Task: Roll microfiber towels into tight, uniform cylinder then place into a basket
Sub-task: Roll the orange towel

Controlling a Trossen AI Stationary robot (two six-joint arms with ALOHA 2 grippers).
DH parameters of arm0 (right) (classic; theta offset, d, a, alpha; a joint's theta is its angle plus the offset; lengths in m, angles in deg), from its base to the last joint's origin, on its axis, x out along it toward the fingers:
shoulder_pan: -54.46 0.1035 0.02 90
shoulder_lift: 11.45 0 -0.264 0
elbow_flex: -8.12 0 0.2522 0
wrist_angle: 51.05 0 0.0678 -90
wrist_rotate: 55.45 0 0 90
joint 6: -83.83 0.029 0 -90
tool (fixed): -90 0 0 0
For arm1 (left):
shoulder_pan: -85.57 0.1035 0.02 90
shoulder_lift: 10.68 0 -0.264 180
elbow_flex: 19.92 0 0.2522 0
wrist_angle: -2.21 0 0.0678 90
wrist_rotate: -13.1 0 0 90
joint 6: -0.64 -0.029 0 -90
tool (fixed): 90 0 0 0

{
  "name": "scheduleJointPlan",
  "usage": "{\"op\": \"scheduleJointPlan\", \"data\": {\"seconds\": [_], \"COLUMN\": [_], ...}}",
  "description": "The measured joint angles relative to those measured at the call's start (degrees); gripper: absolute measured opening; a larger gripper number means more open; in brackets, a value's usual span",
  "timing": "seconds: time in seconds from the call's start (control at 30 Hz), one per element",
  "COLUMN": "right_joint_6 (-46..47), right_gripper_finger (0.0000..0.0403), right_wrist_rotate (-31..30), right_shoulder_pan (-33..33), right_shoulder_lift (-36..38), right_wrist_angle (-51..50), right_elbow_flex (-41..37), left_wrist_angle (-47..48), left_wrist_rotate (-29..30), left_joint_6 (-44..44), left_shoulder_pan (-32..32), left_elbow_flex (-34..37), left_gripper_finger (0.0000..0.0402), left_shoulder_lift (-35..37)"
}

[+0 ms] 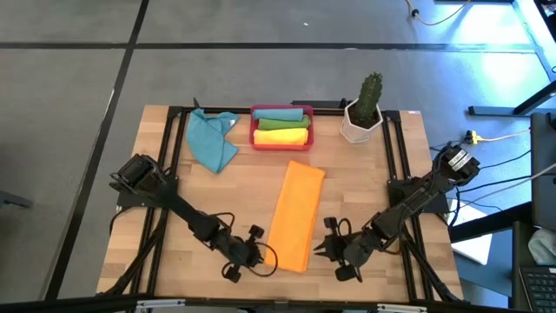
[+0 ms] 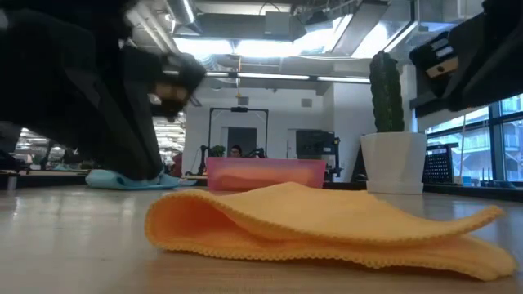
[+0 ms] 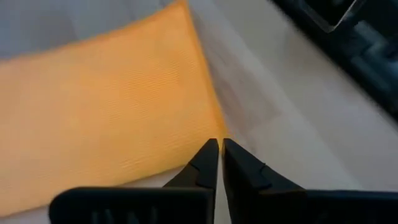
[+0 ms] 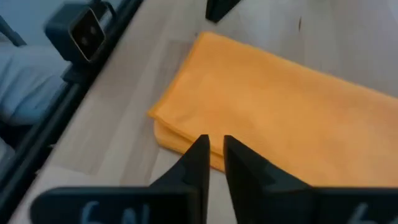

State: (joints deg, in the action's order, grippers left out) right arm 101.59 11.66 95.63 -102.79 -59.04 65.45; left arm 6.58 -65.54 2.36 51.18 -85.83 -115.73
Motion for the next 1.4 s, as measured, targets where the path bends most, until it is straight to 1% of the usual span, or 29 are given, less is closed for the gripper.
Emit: {"op": "scheduleJointPlan", "data": {"seconds": [0.17, 0.3, 0.43, 0.57, 0.77, 0.9, 1.03, 1.13, 1.27, 1.4], "right_joint_6": [-0.37, -1.49, -1.51, -1.46, -1.42, -1.49, -1.5, -1.57, -1.55, -1.55], "right_gripper_finger": [0.0086, 0.0098, 0.01, 0.01, 0.01, 0.01, 0.01, 0.01, 0.01, 0.01], "right_wrist_rotate": [-2.3, -3.01, -4.12, -4.11, -4.14, -4.55, -4.82, -5.95, -6.01, -6.03], "right_shoulder_pan": [-0.01, -0.24, -0.3, -0.3, -0.3, -0.37, -0.38, -0.38, -0.45, -0.45], "right_shoulder_lift": [-0.34, -0.34, -0.34, -0.34, -0.34, -0.34, -0.34, -0.34, -0.34, -0.34], "right_wrist_angle": [0.18, 0.42, 0.47, 0.47, 0.45, 0.41, 0.4, 0.4, 0.4, 0.4], "right_elbow_flex": [0.0, 0.0, 0.0, 0.0, 0.0, 0.0, 0.0, 0.0, 0.0, 0.0], "left_wrist_angle": [11.73, 18.63, 24.16, 28.48, 28.84, 31.16, 32.43, 29.05, 23.99, 22.13], "left_wrist_rotate": [9.88, 14.68, 20.6, 22.76, 24.08, 24.25, 26.26, 26.66, 27.42, 28.89], "left_joint_6": [-6.24, -10.86, -15.77, -17.98, -21.39, -23.16, -24.19, -26.91, -32.02, -33.92], "left_shoulder_pan": [-3.59, -5.53, -7.0, -7.45, -7.38, -8.11, -8.48, -8.44, -8.42, -8.51], "left_elbow_flex": [-6.71, -12.28, -16.76, -19.98, -21.15, -21.22, -21.22, -21.22, -21.22, -21.35], "left_gripper_finger": [0.0011, 0.0024, 0.0047, 0.0088, 0.0156, 0.0183, 0.019, 0.0191, 0.0191, 0.0191], "left_shoulder_lift": [0.12, -2.23, -4.62, -7.17, -11.3, -11.8, -11.83, -12.69, -14.78, -16.05]}}
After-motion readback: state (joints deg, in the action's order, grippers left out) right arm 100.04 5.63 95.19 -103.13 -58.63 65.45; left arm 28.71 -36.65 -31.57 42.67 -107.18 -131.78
